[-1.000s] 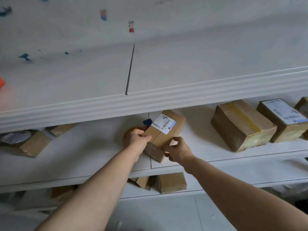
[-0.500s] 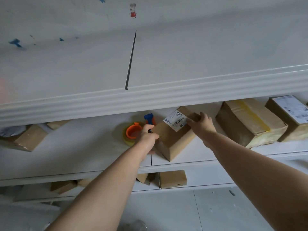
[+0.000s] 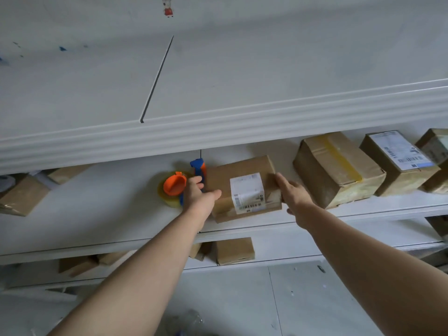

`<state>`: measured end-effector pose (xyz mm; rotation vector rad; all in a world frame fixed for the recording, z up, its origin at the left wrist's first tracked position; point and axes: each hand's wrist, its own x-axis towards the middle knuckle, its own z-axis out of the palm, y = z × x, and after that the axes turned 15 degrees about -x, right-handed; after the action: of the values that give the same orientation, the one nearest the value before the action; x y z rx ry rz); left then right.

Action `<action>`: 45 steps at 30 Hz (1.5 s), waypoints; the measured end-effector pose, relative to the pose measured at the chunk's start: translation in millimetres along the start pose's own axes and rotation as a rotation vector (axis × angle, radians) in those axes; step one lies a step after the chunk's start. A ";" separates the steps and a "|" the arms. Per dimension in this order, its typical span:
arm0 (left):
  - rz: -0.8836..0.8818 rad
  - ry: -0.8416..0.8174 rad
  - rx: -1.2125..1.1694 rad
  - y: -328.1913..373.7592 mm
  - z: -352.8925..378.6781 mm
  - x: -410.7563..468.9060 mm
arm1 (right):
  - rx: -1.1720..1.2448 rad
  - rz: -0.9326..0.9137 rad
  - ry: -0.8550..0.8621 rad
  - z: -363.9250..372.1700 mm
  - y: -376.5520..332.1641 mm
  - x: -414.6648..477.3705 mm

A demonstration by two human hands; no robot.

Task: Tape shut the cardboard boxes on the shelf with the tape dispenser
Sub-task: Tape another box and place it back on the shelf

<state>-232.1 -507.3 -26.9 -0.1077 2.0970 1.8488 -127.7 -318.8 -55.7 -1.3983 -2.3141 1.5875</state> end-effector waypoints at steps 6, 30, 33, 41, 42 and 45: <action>-0.109 -0.071 0.102 -5.3 2.5 -2.0 | -0.015 0.017 -0.133 -1.3 15.5 -1.0; -0.261 -0.032 -0.079 -12.3 -7.4 -25.1 | 0.356 0.040 -0.372 -16.1 34.6 -13.2; -0.265 -0.017 -0.145 -13.7 -10.9 -23.5 | 0.490 0.026 -0.443 -21.8 43.0 -12.2; -0.224 0.127 -0.052 1.3 19.0 -24.4 | 0.600 -0.242 -0.568 -36.8 8.8 -27.6; -0.227 0.130 -0.048 3.4 23.3 -27.3 | 0.578 -0.279 -0.535 -36.3 4.1 -29.9; -0.310 0.003 -0.254 11.1 32.2 -36.5 | 0.529 -0.300 -0.433 -40.7 -1.3 -34.8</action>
<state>-194.4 -480.3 -8.3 -0.4692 1.7215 1.9073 -89.0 -311.7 -19.3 -0.6126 -1.9117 2.3216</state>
